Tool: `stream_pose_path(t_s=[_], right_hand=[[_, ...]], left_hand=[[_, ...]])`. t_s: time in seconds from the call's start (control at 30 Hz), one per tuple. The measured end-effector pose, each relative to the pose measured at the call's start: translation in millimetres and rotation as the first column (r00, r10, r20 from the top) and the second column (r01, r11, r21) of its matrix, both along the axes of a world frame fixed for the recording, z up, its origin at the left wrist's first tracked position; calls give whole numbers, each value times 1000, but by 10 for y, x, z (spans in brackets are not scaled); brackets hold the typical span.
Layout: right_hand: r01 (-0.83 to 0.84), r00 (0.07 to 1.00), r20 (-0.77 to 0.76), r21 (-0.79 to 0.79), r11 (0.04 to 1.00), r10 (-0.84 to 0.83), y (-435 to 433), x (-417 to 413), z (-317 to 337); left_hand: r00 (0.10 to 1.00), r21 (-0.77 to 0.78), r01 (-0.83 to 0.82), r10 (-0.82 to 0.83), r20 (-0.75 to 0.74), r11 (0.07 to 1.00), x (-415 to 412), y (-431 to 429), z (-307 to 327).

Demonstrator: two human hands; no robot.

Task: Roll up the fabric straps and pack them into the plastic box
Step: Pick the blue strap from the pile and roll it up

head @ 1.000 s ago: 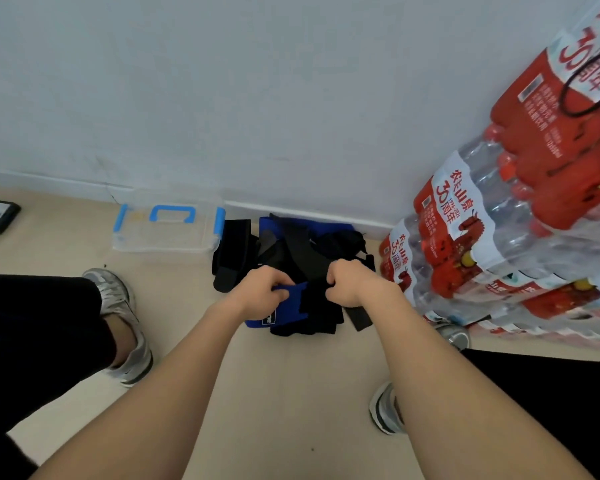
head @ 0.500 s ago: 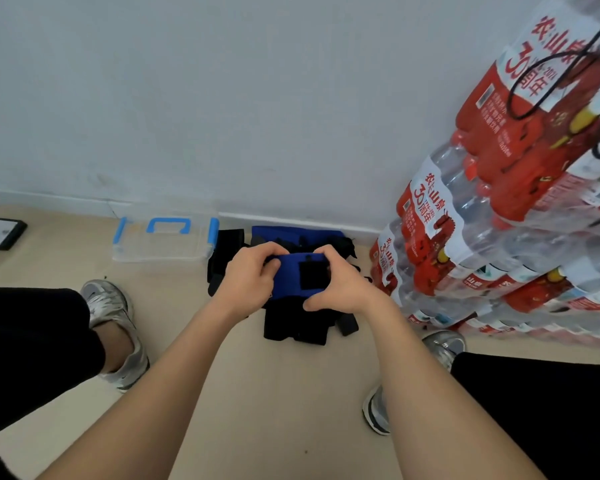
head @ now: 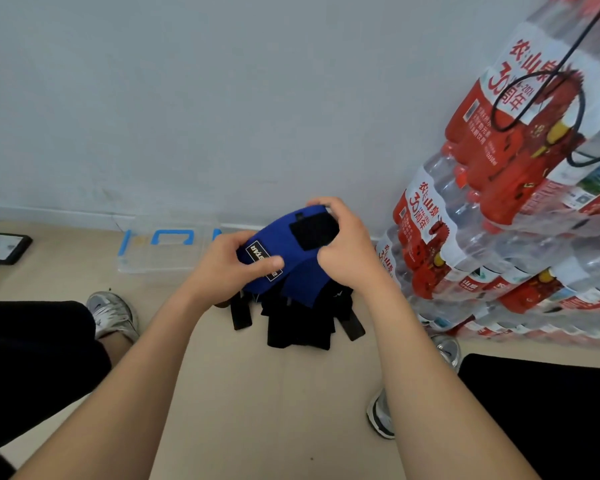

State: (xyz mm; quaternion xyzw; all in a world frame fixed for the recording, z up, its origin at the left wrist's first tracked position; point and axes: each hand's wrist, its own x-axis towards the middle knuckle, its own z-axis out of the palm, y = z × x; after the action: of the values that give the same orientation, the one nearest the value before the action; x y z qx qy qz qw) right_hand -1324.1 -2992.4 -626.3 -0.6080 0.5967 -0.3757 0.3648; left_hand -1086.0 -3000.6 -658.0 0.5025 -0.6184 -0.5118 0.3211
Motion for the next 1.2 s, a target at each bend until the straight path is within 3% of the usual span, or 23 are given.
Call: stream_pose_path(t_s=[0.13, 0.23, 0.3, 0.4, 0.5, 0.6, 0.77, 0.9, 1.07, 1.2], right_hand=[[-11, 1000, 25, -16, 1000, 12, -46, 30, 292], [54, 989, 137, -29, 998, -49, -64, 42, 484], [75, 969, 235, 22, 997, -78, -52, 81, 520], [159, 921, 336, 132, 978, -195, -36, 114, 425], [298, 884, 295, 245, 923, -363, 0, 29, 246], [274, 904, 187, 434, 858, -384, 88, -52, 60], [-17, 969, 195, 665, 747, -151, 230, 33, -81], [-173, 942, 329, 642, 747, -64, 226, 62, -69], [-127, 941, 329, 562, 817, -80, 164, 23, -58], [38, 936, 278, 535, 844, -218, 59, -12, 2]], left_hand=[[993, 41, 102, -104, 49, 994, 116, 13, -3], [998, 7, 42, -42, 45, 999, 65, 66, -49], [1000, 38, 8, -8, 1, 999, 26, 101, -87], [996, 146, 94, -94, -3, 985, 15, 172, -162], [976, 316, 217, -199, -89, 924, 31, 276, -262], [977, 382, 209, -207, -47, 900, -36, 333, -349], [996, 270, 85, -86, -10, 959, -256, 437, -478], [991, 200, 135, -131, -33, 970, -313, 474, -657], [967, 81, 143, -157, 203, 986, -360, 490, -899], [930, -42, -45, 57, 363, 998, -305, 503, -1151]])
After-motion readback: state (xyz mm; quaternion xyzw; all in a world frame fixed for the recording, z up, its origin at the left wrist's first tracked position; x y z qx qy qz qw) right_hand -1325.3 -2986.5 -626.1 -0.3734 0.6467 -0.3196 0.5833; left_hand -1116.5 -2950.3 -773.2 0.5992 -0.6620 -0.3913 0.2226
